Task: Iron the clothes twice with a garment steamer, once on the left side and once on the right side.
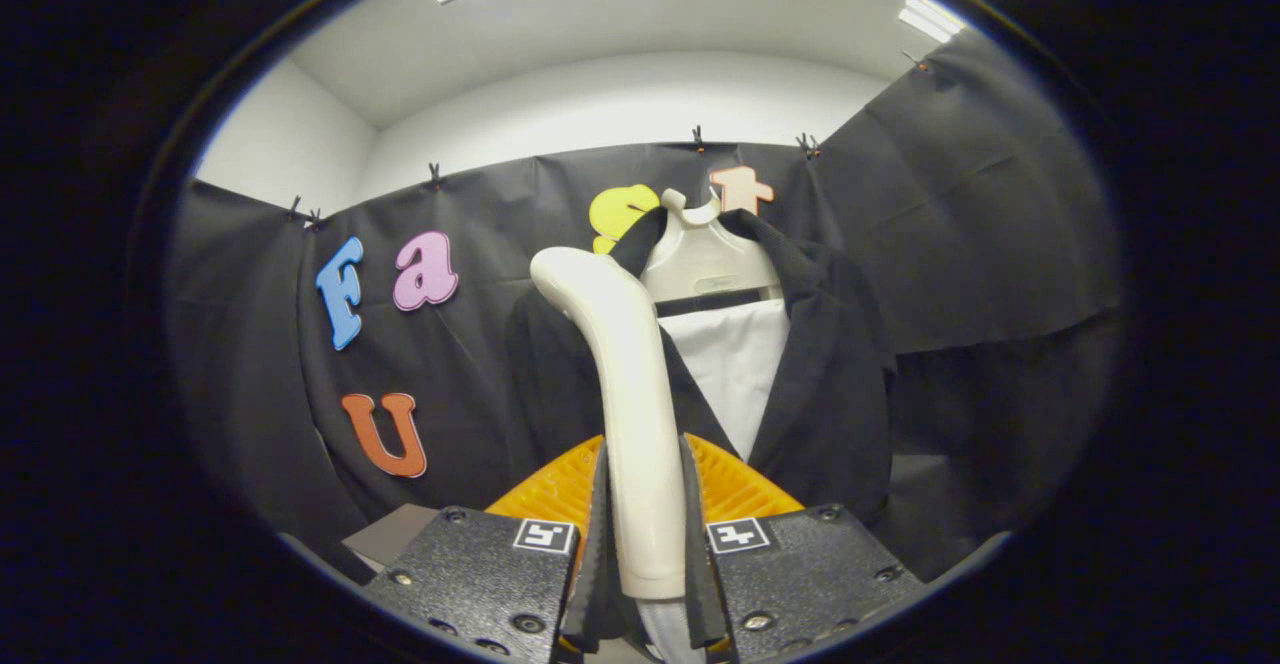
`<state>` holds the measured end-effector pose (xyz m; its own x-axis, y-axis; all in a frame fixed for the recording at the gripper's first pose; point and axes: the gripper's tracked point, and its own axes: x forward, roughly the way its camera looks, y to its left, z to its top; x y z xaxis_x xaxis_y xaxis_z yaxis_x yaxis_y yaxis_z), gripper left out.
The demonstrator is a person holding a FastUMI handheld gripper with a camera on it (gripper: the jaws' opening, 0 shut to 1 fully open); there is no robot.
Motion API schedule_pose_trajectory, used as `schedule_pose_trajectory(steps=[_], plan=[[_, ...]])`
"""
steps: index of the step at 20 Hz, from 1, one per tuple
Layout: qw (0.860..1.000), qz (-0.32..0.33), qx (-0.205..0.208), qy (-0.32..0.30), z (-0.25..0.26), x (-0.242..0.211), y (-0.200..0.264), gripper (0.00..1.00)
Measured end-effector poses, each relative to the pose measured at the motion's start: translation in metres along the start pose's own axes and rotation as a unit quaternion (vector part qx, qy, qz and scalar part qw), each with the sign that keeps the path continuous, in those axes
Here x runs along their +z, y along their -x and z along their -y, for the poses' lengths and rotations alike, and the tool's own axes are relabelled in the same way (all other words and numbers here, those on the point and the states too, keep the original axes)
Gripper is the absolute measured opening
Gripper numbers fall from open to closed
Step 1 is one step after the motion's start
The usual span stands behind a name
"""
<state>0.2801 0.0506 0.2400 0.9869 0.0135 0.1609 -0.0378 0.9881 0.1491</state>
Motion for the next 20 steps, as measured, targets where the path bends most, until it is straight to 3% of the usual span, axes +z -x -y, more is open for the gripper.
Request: schedule_pose_trajectory(steps=[7,20], plan=[[0.999,0.007,-0.007,0.034,0.004,-0.013,0.015,0.35],[0.998,-0.039,-0.037,0.03,0.028,-0.059,0.044,0.35]])
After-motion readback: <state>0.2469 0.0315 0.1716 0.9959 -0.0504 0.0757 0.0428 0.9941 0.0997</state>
